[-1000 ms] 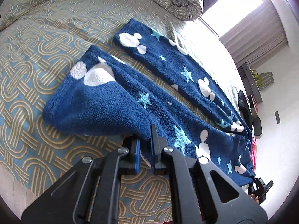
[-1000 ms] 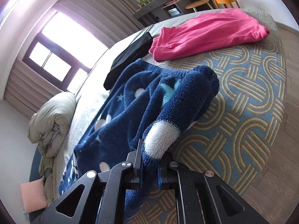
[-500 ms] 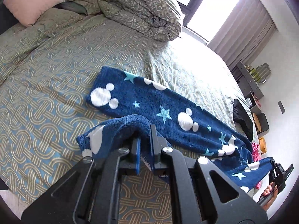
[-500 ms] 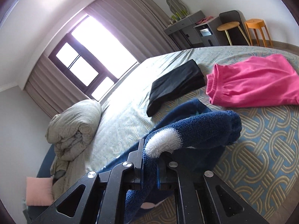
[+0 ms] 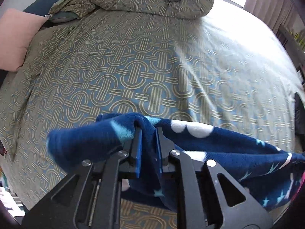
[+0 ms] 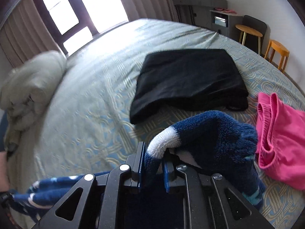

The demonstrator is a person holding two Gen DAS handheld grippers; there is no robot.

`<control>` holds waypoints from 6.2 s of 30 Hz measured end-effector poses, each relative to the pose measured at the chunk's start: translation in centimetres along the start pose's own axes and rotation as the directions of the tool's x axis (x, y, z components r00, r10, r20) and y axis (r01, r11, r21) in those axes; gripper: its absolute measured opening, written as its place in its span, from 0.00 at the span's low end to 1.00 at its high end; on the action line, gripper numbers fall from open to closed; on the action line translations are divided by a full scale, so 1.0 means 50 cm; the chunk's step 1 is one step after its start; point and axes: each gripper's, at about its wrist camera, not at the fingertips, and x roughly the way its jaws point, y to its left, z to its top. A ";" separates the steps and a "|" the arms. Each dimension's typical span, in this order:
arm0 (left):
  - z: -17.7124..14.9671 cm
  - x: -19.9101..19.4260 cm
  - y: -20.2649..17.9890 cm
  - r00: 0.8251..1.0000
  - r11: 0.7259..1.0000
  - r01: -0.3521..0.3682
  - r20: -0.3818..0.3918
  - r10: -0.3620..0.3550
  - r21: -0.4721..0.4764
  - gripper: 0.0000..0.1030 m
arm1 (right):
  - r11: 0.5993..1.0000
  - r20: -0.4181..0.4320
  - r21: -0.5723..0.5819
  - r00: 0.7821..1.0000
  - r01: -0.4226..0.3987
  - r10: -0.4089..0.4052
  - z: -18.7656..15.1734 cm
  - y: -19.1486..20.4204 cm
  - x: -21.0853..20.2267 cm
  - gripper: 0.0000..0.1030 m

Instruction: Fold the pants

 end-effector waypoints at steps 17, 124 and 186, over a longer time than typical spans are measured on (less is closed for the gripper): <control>-0.287 -0.170 -0.233 0.901 0.719 0.367 -0.032 -0.433 0.590 0.44 | 0.953 0.138 -0.203 0.970 0.225 -0.199 -0.063 -0.143 -0.137 0.75; -0.641 -0.274 -0.619 0.710 0.302 0.644 -0.401 -0.579 0.703 0.31 | 0.996 0.126 -0.082 0.992 0.019 -0.008 -0.176 -0.359 -0.207 0.69; -0.169 -0.085 0.287 0.765 0.814 0.580 0.347 -0.543 -0.005 0.08 | 0.515 -0.194 -0.814 0.961 -0.269 0.196 -0.521 0.694 -0.106 0.63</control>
